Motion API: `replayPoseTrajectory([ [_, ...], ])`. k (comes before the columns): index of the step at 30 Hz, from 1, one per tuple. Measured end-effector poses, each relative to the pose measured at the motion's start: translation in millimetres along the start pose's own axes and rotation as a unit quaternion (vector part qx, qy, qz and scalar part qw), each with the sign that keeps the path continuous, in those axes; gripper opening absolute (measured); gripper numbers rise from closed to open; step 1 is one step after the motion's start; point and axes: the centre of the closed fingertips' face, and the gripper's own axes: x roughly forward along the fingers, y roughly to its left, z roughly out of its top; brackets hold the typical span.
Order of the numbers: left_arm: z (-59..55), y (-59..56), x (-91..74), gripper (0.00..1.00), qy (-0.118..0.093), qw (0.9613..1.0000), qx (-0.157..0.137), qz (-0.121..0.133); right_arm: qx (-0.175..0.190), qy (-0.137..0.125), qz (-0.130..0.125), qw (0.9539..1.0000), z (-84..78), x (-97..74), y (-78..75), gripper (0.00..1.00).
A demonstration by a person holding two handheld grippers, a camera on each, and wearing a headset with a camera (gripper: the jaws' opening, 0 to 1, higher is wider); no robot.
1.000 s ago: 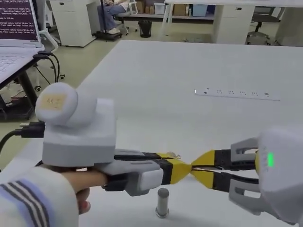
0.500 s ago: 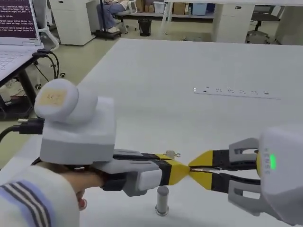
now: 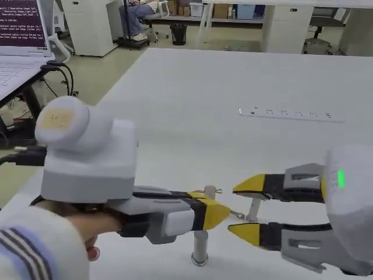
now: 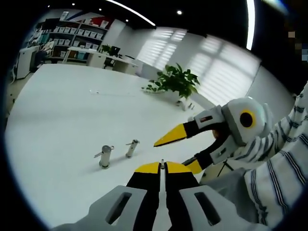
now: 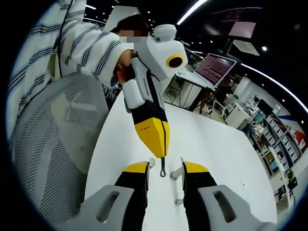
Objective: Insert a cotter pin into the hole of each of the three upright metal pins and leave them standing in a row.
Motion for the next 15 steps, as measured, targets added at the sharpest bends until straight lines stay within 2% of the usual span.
replayPoseTrajectory([
  [2, 1.7, -1.2, -1.7, 0.00, -0.005, 0.9999, 0.011, -0.003, 0.028, -0.003, 0.011, 0.9995, -2.8, -0.3, 1.6, 0.28],
  [5, 3.5, -3.1, -3.5, 0.00, -0.009, 0.9994, 0.032, -0.007, 0.070, -0.009, 0.023, 0.9972, -6.5, -0.1, 3.2, 0.27],
  [8, 3.2, -5.6, -5.7, 0.00, -0.005, 0.9978, 0.065, -0.012, 0.121, -0.019, 0.046, 0.9914, -8.6, 0.3, 8.5, 0.25],
  [10, 4.4, -7.6, -7.0, 0.00, -0.006, 0.9972, 0.074, -0.014, 0.146, -0.026, 0.066, 0.9868, -8.0, 0.2, 13.5, 0.26],
  [12, 9.1, -13.3, -8.6, 0.00, -0.015, 0.9931, 0.114, -0.023, 0.172, -0.038, 0.075, 0.9814, -6.2, 0.5, 15.2, 0.27],
  [13, 9.7, -16.7, -9.4, 0.00, -0.016, 0.9924, 0.119, -0.028, 0.172, -0.039, 0.076, 0.9814, -6.7, 0.3, 14.9, 0.26],
  [15, 9.8, -20.2, -10.8, 0.00, -0.014, 0.9898, 0.138, -0.031, 0.183, -0.041, 0.085, 0.9786, -6.7, 0.4, 17.3, 0.22],
])
